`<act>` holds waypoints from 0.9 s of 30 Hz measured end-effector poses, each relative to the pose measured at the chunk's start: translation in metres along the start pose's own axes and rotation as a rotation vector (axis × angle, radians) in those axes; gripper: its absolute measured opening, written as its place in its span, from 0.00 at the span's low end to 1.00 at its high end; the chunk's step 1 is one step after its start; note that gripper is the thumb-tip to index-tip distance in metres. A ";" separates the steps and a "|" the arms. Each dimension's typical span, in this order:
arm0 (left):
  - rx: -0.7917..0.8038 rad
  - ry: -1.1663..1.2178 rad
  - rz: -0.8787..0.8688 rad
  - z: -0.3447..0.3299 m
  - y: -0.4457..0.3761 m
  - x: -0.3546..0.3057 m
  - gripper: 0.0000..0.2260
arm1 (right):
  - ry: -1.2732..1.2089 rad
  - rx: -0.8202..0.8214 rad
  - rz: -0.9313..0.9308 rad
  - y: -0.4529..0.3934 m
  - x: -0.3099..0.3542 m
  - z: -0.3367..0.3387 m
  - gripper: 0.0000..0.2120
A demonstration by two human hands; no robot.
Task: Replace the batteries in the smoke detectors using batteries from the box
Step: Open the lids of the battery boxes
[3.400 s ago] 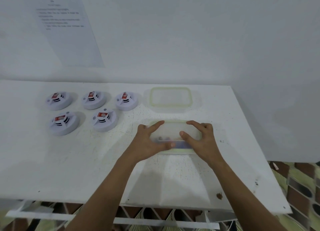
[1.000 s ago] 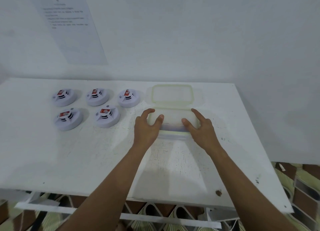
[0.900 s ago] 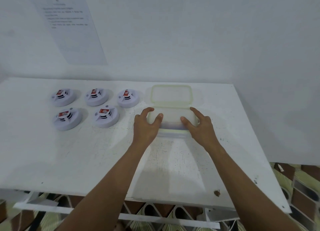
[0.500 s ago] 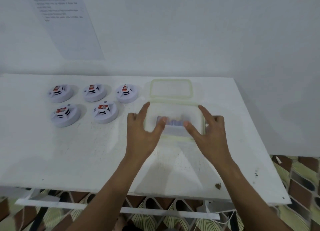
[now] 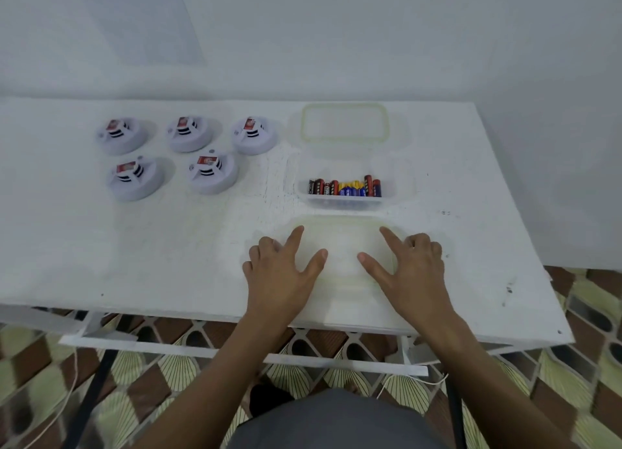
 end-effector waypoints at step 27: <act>-0.015 0.275 -0.184 0.029 -0.208 -0.119 0.22 | -0.301 0.002 0.133 -0.197 0.064 0.042 0.29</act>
Point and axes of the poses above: each hand's wrist, its own y-axis away from the middle knuckle, its own z-axis out of the back of the hand, x = y × z, the point moved 10 cm from there along -y, towards the middle knuckle, and after that the axes turned 10 degrees about -x, right-handed, at the moved point
